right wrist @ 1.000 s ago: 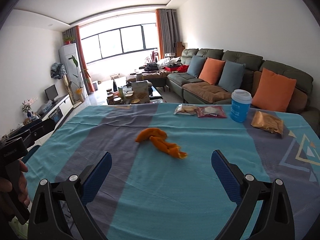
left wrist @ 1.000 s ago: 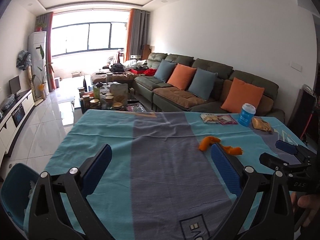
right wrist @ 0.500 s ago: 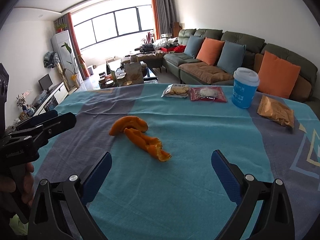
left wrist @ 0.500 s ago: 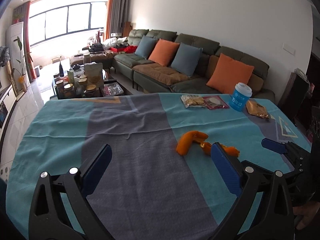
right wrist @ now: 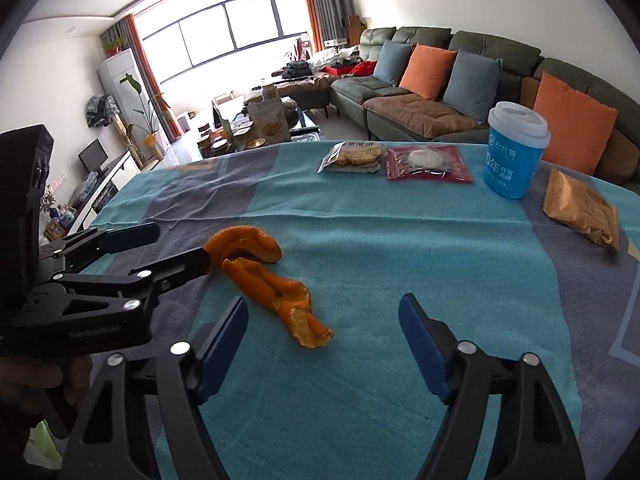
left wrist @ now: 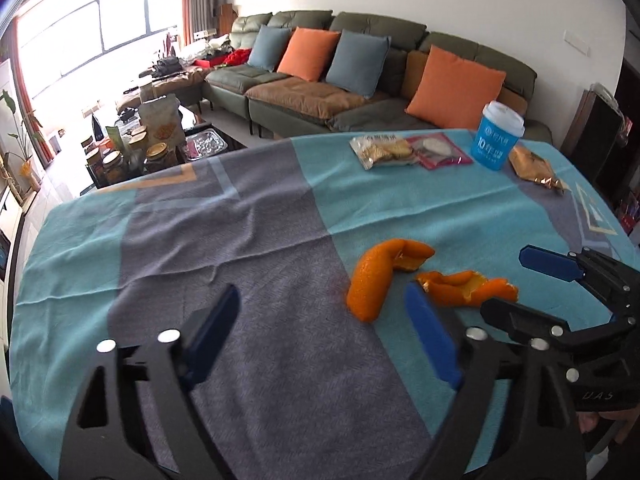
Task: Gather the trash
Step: 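Grasp one orange peel piece with the left tool while the right tool grasps the other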
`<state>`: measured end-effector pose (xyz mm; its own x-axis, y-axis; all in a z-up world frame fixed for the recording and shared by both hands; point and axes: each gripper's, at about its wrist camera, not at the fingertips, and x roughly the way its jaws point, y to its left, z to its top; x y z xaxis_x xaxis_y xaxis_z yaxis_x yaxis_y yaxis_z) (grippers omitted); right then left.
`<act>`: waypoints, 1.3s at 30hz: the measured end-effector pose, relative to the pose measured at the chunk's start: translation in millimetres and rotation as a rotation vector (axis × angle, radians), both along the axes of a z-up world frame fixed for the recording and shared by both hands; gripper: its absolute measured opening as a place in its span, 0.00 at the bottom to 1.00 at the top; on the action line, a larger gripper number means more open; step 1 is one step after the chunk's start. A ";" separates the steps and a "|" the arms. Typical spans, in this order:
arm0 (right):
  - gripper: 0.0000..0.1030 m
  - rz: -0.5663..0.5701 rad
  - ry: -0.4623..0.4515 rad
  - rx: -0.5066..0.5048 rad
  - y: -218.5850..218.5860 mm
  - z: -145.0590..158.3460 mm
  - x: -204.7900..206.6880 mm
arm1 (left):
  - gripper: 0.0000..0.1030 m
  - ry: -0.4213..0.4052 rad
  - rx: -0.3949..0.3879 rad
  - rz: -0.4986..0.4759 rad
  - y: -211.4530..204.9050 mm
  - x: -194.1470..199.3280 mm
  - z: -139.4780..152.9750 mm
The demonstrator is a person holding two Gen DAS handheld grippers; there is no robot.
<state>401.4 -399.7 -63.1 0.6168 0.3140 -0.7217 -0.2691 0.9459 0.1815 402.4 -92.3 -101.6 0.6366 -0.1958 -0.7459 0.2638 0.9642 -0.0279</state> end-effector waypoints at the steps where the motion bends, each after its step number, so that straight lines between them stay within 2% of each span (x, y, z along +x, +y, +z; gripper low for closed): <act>1: 0.66 0.009 0.007 0.000 1.5 -1.0 1.3 | 0.73 0.005 0.008 -0.003 -0.8 1.3 -1.9; 2: 0.63 0.017 0.013 0.001 3.6 -1.7 2.3 | 0.68 0.015 0.008 -0.008 -1.7 3.1 -4.2; 4: 0.59 0.033 0.024 0.003 6.5 -2.8 4.3 | 0.66 0.031 0.001 -0.018 -3.3 5.8 -7.9; 6: 0.55 0.047 0.032 0.002 9.6 -3.9 6.7 | 0.56 0.046 -0.001 -0.041 -7.9 7.3 -12.0; 8: 0.46 0.063 0.043 0.002 12.4 -5.2 7.6 | 0.51 0.051 -0.007 -0.062 -12.0 6.9 -12.8; 10: 0.43 0.068 0.053 0.003 13.6 -6.2 8.7 | 0.47 0.054 -0.009 -0.073 -15.3 7.9 -13.8; 12: 0.37 0.070 0.056 0.007 14.1 -6.4 9.0 | 0.36 0.057 -0.021 -0.074 -15.4 8.7 -14.4; 13: 0.33 0.069 0.056 0.006 14.6 -6.4 9.0 | 0.31 0.058 -0.024 -0.073 -14.6 8.4 -14.4; 14: 0.25 0.073 0.056 0.007 15.4 -6.5 8.8 | 0.20 0.059 -0.026 -0.078 -14.1 7.0 -14.4; 16: 0.15 0.086 0.061 0.006 16.6 -7.0 7.5 | 0.17 0.057 -0.032 -0.081 -14.0 5.3 -13.5; 17: 0.14 0.086 0.059 -0.001 17.7 -6.8 6.8 | 0.15 0.060 -0.038 -0.084 -13.1 4.3 -13.3; 26: 0.12 0.083 0.038 0.014 18.8 -1.7 -4.6 | 0.12 0.035 -0.057 -0.041 2.8 -17.0 -4.1; 39: 0.12 0.126 -0.039 0.017 42.0 33.7 -38.3 | 0.12 -0.057 -0.060 0.048 51.8 -65.6 30.5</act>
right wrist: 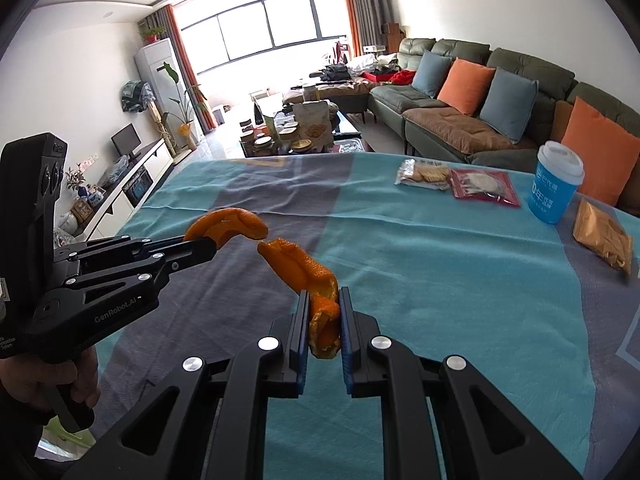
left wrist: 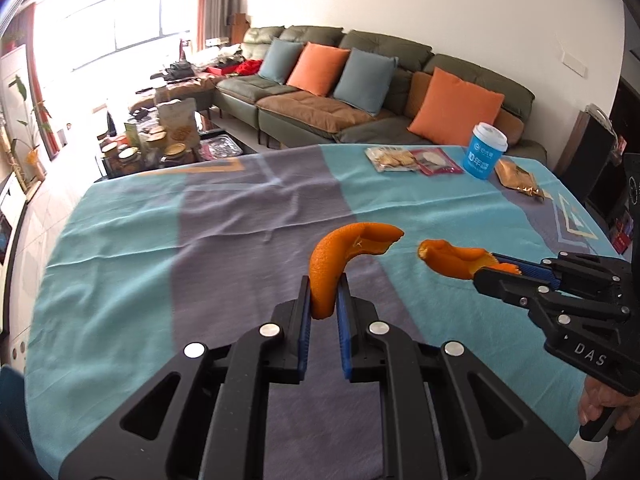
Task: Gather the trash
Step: 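Grasp one orange peel piece with the left tool while the right tool grasps the other, then carry both orange peel pieces to the teal bin and open both tools inside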
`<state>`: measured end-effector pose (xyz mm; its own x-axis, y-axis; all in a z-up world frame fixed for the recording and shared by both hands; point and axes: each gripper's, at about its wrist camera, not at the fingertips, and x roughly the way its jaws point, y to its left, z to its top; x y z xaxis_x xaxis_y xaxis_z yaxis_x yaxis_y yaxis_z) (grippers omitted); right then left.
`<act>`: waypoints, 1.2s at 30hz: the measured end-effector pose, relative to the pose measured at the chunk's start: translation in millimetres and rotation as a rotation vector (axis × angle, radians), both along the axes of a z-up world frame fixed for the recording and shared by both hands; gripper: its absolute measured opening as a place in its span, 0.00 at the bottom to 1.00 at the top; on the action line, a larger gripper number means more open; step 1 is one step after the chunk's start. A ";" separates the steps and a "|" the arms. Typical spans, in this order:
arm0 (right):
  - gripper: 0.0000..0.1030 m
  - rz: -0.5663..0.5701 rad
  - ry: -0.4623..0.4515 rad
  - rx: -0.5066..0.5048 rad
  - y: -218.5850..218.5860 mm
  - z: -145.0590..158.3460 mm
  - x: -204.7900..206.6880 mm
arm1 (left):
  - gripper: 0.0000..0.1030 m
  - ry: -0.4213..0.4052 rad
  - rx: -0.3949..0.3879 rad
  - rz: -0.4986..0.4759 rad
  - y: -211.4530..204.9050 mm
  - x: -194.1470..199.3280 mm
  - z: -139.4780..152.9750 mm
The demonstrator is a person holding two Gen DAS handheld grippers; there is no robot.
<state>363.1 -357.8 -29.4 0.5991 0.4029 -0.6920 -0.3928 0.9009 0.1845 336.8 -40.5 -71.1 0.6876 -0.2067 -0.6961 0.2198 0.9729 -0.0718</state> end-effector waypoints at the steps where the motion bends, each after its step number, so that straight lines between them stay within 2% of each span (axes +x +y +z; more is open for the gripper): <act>1: 0.12 0.004 -0.005 0.001 2.9 2.3 -2.7 | 0.12 -0.006 -0.004 0.010 6.9 -5.4 2.8; 20: 0.12 0.173 -0.115 0.019 87.9 46.4 -58.8 | 0.12 -0.127 -0.030 0.225 119.9 -109.5 43.4; 36: 0.12 0.323 -0.134 0.058 155.7 59.4 -82.4 | 0.12 -0.209 -0.057 0.438 214.7 -219.2 66.2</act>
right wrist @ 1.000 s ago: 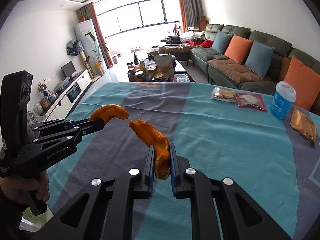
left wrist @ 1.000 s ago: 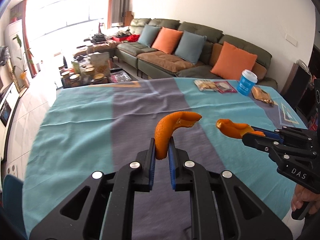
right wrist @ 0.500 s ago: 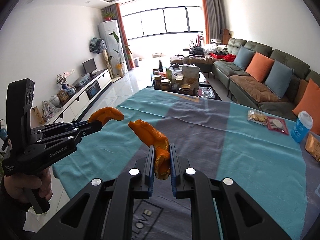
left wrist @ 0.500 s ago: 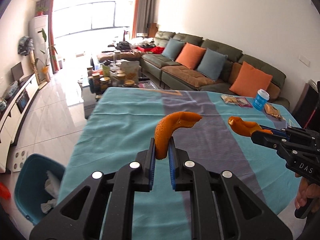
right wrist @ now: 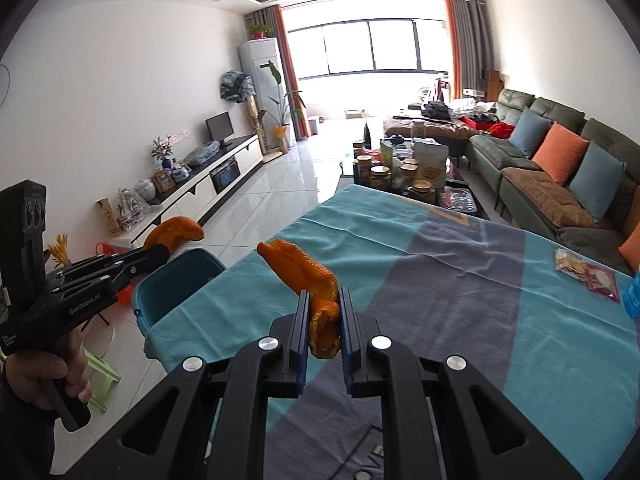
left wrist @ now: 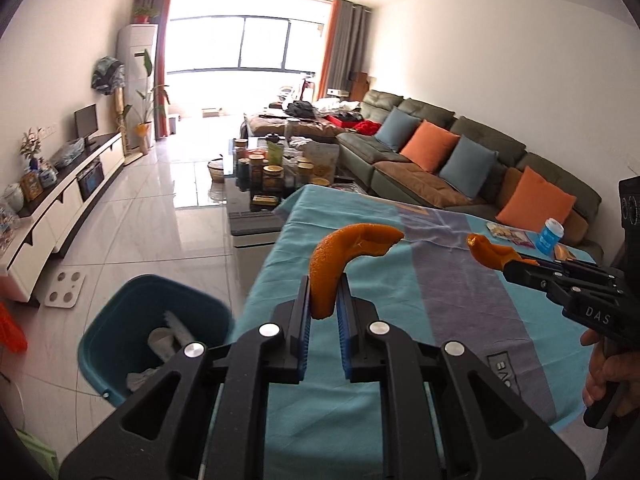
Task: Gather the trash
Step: 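Carry both orange peel pieces to the teal bin and open both tools inside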
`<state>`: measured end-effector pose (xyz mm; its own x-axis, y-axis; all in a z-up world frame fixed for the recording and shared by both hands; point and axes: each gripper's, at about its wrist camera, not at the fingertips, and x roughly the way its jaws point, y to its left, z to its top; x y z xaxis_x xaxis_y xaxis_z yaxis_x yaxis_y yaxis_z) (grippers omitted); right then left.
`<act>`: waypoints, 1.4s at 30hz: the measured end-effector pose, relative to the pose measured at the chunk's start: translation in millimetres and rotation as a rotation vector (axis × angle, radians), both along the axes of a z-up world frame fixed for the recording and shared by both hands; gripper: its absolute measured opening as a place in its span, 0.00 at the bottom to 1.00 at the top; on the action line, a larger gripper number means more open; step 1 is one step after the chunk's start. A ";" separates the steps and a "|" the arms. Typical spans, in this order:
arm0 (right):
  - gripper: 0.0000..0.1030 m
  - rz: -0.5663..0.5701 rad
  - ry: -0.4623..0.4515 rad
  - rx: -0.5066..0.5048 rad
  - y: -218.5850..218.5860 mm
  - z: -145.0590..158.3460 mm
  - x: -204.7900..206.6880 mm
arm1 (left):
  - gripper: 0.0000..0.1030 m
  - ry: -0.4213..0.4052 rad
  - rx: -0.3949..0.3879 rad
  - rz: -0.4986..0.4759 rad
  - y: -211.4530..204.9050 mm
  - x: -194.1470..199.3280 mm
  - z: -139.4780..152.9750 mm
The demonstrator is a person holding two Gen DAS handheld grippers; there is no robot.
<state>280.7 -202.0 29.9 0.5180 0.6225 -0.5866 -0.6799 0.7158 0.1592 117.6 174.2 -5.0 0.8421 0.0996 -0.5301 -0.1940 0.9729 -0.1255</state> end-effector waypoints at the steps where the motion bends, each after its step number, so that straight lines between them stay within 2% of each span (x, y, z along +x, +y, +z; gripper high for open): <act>1: 0.12 0.009 0.000 0.001 4.9 0.5 -1.4 | 0.12 -0.003 -0.005 0.014 7.5 -7.6 0.0; 13: 0.12 0.181 0.007 -0.013 94.6 5.7 -9.5 | 0.12 -0.022 -0.048 0.213 100.1 -82.6 -3.4; 25: 0.12 0.304 0.014 -0.045 175.3 8.8 -10.7 | 0.12 0.000 -0.078 0.330 168.2 -127.8 -17.4; 33: 0.12 0.365 0.045 -0.098 229.0 -7.0 -5.8 | 0.12 0.044 -0.122 0.366 182.7 -120.0 -36.5; 42: 0.12 0.427 0.089 -0.205 289.1 -42.4 -3.7 | 0.12 0.150 -0.159 0.403 196.5 -86.0 -85.1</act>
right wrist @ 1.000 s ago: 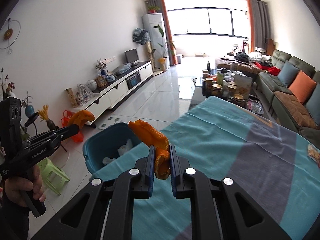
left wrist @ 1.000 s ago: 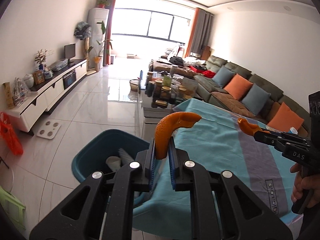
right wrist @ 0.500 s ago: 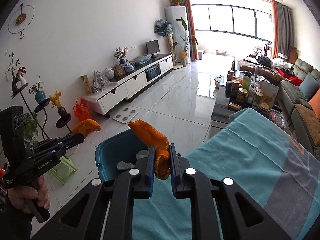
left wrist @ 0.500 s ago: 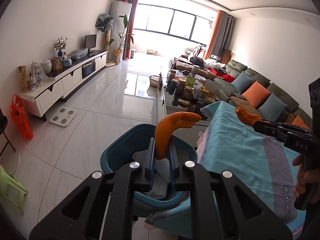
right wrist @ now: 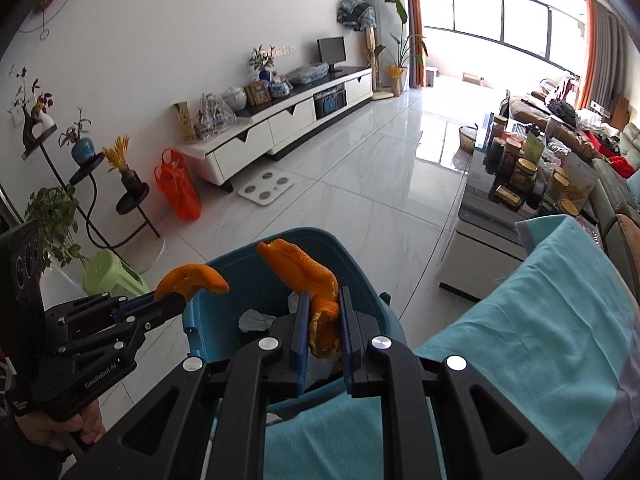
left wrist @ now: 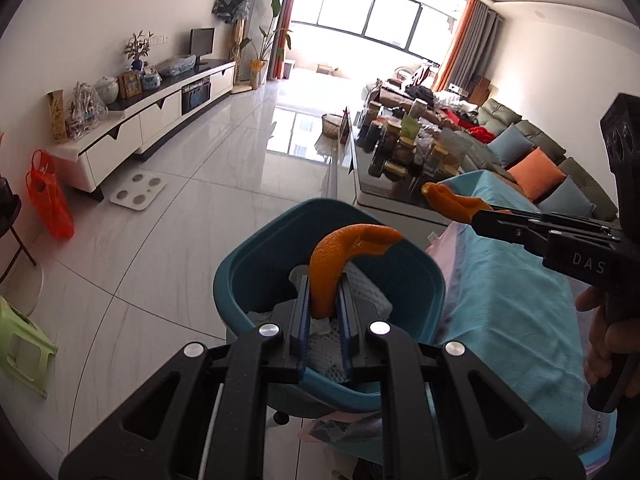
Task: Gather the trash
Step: 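Carry both orange peel pieces to the teal bin and open both tools inside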
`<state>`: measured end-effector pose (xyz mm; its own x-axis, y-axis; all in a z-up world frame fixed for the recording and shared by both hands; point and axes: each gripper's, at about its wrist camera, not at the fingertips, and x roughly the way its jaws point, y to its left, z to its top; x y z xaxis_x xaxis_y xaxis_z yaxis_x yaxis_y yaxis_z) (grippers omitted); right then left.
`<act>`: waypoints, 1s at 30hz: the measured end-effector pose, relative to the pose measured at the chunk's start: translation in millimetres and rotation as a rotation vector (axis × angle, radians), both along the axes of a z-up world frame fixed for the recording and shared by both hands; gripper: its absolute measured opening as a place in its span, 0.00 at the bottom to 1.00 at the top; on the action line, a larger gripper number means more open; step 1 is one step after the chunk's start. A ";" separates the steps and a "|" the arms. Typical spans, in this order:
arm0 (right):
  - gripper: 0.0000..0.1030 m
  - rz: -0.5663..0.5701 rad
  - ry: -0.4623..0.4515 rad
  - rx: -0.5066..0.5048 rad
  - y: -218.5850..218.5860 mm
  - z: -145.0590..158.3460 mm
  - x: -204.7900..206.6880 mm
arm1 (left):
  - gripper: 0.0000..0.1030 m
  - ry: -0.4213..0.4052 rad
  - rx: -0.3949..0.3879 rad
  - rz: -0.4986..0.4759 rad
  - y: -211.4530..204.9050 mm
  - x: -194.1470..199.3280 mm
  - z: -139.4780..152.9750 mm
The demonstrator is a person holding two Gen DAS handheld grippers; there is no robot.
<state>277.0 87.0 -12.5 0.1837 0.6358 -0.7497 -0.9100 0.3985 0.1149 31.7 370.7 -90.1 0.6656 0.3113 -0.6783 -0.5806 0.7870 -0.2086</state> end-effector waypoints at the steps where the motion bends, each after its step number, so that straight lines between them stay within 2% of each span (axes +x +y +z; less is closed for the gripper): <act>1: 0.12 0.002 -0.001 -0.012 3.8 -4.1 0.1 | 0.12 0.010 -0.006 0.003 -0.2 6.2 -5.6; 10: 0.12 0.049 -0.014 -0.139 42.1 -36.0 -2.3 | 0.13 0.085 -0.056 0.012 12.0 42.8 -50.3; 18: 0.12 0.096 -0.046 -0.256 65.1 -60.5 -5.4 | 0.13 0.135 -0.081 0.017 17.2 72.8 -78.6; 28: 0.14 0.115 -0.045 -0.327 77.5 -77.3 -3.8 | 0.14 0.152 -0.086 0.014 20.1 98.5 -89.9; 30: 0.17 0.119 -0.046 -0.324 78.3 -76.4 -2.7 | 0.18 0.149 -0.085 0.016 18.8 97.5 -90.5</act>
